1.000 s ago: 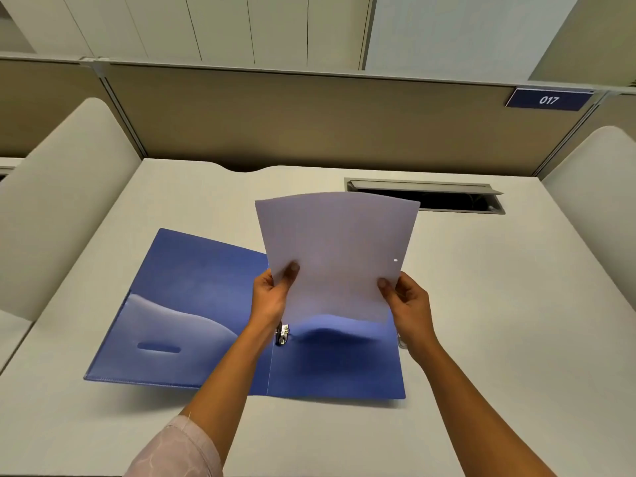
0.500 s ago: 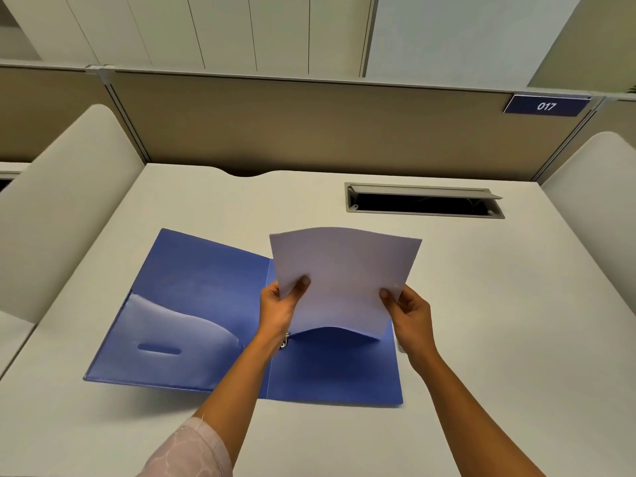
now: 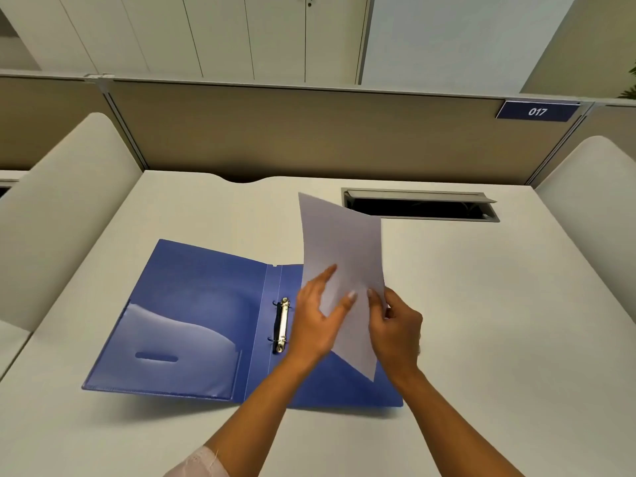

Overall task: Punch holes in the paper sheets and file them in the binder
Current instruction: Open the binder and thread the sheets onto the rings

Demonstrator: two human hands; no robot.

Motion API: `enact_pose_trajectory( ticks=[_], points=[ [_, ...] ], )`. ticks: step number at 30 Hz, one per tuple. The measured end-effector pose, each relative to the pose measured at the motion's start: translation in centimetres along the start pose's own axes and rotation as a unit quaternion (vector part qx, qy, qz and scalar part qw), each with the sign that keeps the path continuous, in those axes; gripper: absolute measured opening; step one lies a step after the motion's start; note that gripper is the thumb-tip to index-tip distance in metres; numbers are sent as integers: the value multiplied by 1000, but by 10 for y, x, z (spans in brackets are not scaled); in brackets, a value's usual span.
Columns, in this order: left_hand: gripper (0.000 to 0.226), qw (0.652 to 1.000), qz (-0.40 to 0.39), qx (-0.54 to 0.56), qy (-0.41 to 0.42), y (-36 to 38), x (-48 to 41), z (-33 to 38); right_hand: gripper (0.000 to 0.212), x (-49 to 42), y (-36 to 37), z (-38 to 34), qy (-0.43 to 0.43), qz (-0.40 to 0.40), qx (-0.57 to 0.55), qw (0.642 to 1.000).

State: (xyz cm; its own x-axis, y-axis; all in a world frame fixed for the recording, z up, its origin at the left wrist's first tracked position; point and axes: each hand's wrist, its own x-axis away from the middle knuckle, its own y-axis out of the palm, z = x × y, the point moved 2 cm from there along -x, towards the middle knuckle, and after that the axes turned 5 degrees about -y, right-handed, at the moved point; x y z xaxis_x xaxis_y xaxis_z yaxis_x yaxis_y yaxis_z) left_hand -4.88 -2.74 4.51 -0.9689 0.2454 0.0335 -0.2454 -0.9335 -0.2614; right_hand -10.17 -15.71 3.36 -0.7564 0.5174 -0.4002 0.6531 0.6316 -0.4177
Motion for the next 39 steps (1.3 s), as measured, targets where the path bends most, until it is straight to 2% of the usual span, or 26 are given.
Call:
enact_pose_trajectory(
  ticks=[2,3,4,6,8,10,14,16,18,20,22,24,26,27,29,35,37,39],
  points=[
    [71,994,-79,79,-14,12,11,14,18,5,5,-14,-77,-8,21,997],
    [74,989,-91,119,-22,15,15,19,21,8,8,-21,-105,-11,28,994],
    [68,984,-85,156,-27,17,19,24,23,10,10,-27,-136,-9,45,990],
    [41,975,-47,214,-45,15,21,31,28,15,14,-36,-201,2,110,973],
    [22,966,-15,249,-66,10,19,34,34,17,16,-43,-225,-5,149,963],
    [7,961,7,259,-92,2,15,33,44,19,19,-45,-229,-52,147,961],
    [10,968,14,219,-120,-23,3,28,56,21,18,-39,-239,-155,84,955],
    [18,972,-21,198,-123,-34,-1,26,56,14,15,-32,-186,-152,7,971],
    [21,970,-61,192,-135,-47,-3,26,63,2,10,-21,-62,-91,-98,989],
    [15,967,-98,189,-138,-59,-4,25,74,-12,4,-8,83,-43,-170,981],
    [13,964,-119,182,-154,-69,-5,22,82,-22,1,6,212,-80,-207,952],
    [10,962,-121,176,-171,-78,-7,15,77,-25,-3,25,318,-171,-228,904],
    [10,961,-119,171,-182,-86,-10,10,76,-22,-7,39,380,-250,-259,852],
    [10,961,-118,170,-185,-88,-12,9,75,-19,-10,43,380,-283,-265,839],
    [12,960,-118,167,-191,-93,-16,3,55,-14,-10,40,348,-321,-251,844],
    [21,959,-97,91,-252,-91,-35,-36,11,-8,3,26,294,-262,-156,906],
    [18,958,-83,57,-268,-89,-40,-51,10,-13,4,29,267,-234,-93,930],
    [18,957,-64,39,-280,-90,-43,-70,22,-17,3,34,259,-221,-57,939]
  ],
)
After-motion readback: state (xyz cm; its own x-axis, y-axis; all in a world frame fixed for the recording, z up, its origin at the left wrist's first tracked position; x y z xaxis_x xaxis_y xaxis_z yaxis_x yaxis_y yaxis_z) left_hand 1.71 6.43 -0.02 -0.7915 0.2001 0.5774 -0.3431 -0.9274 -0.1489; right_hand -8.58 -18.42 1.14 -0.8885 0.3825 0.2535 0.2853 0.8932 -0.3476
